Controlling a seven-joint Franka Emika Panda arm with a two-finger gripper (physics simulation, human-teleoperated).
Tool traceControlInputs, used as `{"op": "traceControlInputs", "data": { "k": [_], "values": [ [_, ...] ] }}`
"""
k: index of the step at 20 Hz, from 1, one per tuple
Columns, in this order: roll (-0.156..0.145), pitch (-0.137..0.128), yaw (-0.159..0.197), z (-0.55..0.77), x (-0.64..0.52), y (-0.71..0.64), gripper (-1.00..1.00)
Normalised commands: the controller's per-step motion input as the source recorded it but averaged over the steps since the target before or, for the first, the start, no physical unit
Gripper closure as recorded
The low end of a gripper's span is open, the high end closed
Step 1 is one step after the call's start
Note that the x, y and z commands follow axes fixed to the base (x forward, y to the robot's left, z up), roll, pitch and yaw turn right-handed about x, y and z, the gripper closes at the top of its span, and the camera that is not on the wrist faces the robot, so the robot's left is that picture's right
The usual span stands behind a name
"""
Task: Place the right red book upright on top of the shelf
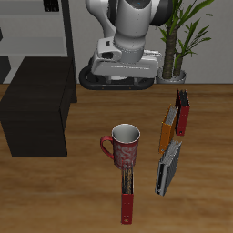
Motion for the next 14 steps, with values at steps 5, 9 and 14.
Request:
{"op": "traceControlInputs", "data": {
  "k": [5,9,14],
  "values": [
    [-0.031,-0.004,0.007,0.05,0.2,-0.02,-1.0],
    [-0.021,0.0,-0.016,0.05,0.24,-0.05,-1.0],
    [-0.025,-0.021,-0.014,0.09,0.34,0.07,-1.0]
  ]
}}
